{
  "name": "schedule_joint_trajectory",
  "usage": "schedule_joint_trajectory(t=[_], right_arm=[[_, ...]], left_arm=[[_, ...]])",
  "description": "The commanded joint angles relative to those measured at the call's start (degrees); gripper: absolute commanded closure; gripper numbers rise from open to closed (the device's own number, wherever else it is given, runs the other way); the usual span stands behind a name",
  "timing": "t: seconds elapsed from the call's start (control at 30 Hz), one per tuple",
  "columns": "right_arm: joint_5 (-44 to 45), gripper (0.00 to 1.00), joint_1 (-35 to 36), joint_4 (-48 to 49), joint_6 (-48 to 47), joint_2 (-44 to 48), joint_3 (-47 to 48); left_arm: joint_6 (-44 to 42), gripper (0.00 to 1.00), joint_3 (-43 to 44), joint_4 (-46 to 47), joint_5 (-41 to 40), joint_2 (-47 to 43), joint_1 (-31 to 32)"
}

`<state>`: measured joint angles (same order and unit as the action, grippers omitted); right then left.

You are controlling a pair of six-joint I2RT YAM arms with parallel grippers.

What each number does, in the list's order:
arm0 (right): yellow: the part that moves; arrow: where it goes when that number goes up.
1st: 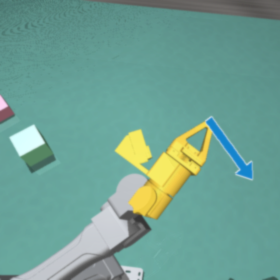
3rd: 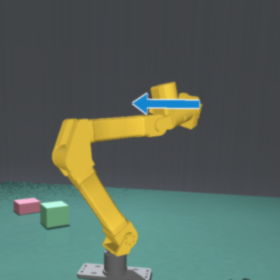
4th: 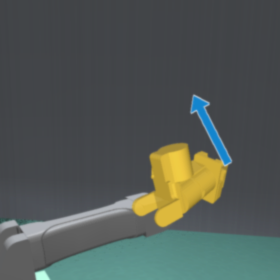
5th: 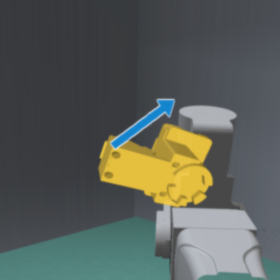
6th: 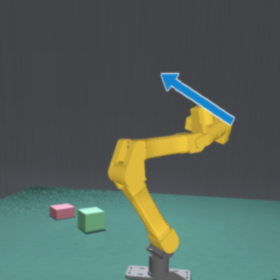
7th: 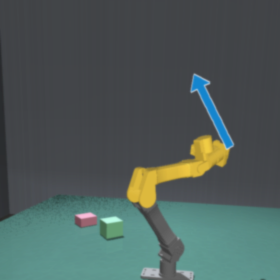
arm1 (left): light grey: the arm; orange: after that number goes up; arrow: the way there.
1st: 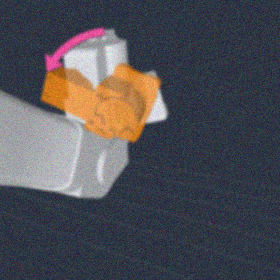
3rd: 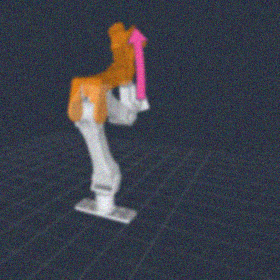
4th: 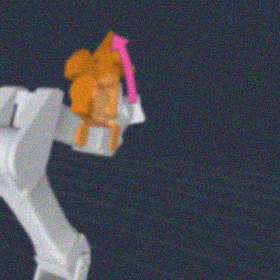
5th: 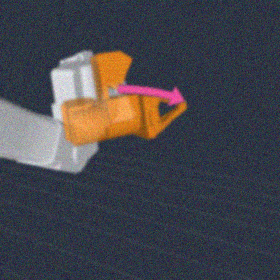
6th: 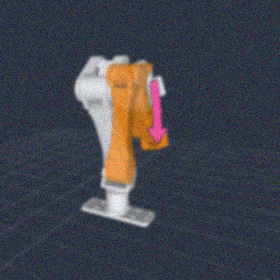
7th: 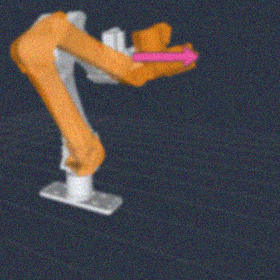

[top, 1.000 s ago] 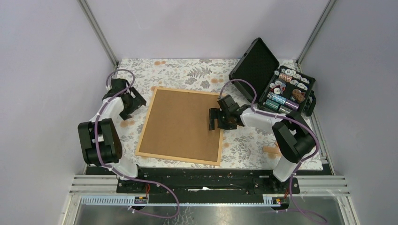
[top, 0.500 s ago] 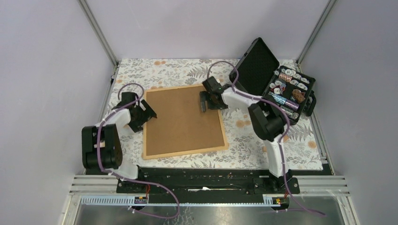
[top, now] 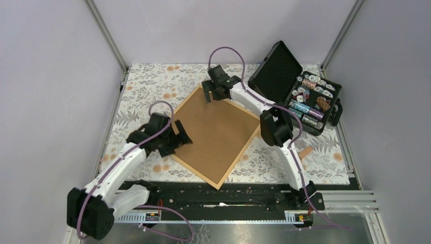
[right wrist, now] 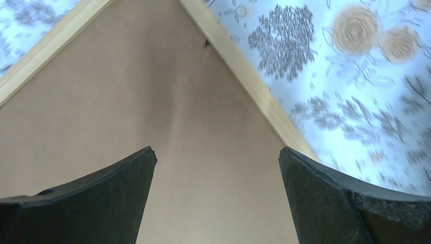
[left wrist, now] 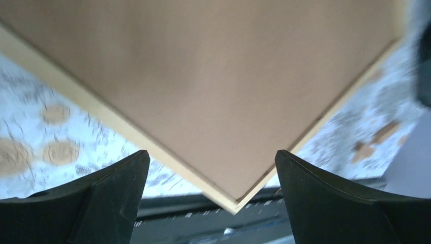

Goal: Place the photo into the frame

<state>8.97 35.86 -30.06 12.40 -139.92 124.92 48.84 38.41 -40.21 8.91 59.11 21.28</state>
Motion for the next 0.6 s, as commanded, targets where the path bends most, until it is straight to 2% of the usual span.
schedule_joint_trajectory(t=[0.0, 0.03, 0.1, 0.17, 0.3, 0.4, 0.5, 0.57], right_arm=[[4.2, 0.0, 1.0, -6.7, 2.2, 18.6, -5.6], [5.0, 0.0, 0.9, -6.7, 3.7, 22.6, -9.6], [0.8, 0.0, -0.3, -5.1, 5.1, 29.9, -19.0], [-4.3, 0.0, -2.7, -3.7, 7.4, 36.6, -30.4], [-13.3, 0.0, -8.1, 2.3, 13.8, 50.1, -51.4], [-16.0, 0.0, -10.9, 9.9, 18.9, 58.6, -66.6], [-19.1, 0.09, -13.7, 15.0, 22.1, 62.3, -76.2], [-20.6, 0.16, -14.5, 16.8, 23.0, 62.3, -79.1]], left_arm=[[-4.6, 0.01, 12.5, 1.1, -11.5, -2.9, -1.8], [-6.2, 0.01, 14.5, 3.0, -11.6, -0.2, -3.5], [-9.0, 0.01, 18.8, 7.5, -9.4, 5.9, -6.8], [-10.5, 0.01, 23.7, 11.6, -3.1, 13.6, -9.1], [-14.7, 0.01, 36.7, 13.9, 0.3, 30.1, -9.3], [-18.6, 0.01, 46.3, 11.7, -3.1, 41.6, -9.9], [-20.9, 0.01, 54.9, 6.9, -7.1, 51.5, -12.3], [-20.5, 0.01, 57.4, 5.7, -8.6, 55.7, -14.7]])
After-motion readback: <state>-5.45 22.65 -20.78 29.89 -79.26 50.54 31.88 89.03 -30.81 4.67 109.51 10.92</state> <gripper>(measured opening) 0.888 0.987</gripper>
